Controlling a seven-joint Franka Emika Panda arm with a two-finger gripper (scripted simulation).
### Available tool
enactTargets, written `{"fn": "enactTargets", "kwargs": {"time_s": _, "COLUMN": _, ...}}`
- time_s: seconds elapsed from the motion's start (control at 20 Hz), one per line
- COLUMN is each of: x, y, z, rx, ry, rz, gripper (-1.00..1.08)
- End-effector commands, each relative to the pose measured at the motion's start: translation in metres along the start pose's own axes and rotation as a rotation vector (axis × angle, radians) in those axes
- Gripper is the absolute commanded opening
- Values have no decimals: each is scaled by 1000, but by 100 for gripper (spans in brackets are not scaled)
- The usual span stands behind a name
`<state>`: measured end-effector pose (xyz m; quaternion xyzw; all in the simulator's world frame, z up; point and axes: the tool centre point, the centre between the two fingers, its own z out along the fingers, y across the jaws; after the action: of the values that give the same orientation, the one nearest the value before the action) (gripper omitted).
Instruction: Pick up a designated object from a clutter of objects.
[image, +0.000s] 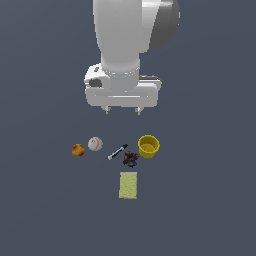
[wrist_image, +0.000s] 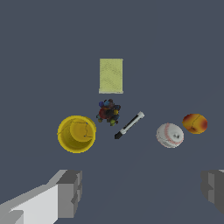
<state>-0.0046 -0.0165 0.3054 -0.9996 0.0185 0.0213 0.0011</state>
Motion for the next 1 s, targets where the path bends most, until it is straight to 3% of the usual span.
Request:
{"fn": "enactTargets", "kwargs": {"time_s": 0.0, "x": 0, "y": 0, "z": 0, "rx": 0, "ry": 0, "rz": 0, "gripper": 100}}
{"fn": "enactTargets", "kwargs": {"time_s": 0.95, "x": 3, "y": 1, "z": 9, "rx": 16, "ry": -17, "rz": -2, "gripper": 100}}
